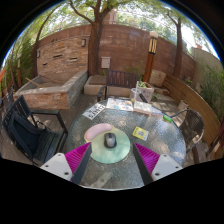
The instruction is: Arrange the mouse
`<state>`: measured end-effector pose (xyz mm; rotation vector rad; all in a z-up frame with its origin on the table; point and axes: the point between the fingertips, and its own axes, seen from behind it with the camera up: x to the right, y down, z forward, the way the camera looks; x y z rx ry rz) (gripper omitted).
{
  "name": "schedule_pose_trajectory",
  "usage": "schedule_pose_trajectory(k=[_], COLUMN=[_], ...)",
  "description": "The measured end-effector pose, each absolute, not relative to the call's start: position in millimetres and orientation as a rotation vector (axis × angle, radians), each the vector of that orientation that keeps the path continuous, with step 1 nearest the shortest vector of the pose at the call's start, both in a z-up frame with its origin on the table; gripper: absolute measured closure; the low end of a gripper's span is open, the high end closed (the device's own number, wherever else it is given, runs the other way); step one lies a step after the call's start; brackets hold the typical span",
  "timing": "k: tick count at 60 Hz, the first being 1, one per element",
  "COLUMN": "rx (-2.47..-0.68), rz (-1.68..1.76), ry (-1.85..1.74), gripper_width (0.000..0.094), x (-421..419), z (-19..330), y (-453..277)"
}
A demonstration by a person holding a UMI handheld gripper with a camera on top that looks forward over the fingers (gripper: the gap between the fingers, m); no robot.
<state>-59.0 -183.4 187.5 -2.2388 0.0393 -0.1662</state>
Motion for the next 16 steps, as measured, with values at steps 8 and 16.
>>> schedule_pose_trajectory(k=[8, 16], rx=[-2.239, -2.253], rz=[-0.163, -0.160], ry=[0.039, 0.037], gripper_width=[0.0081, 0.0081], x=[-64, -67], z=[192, 189], y=[-203, -213])
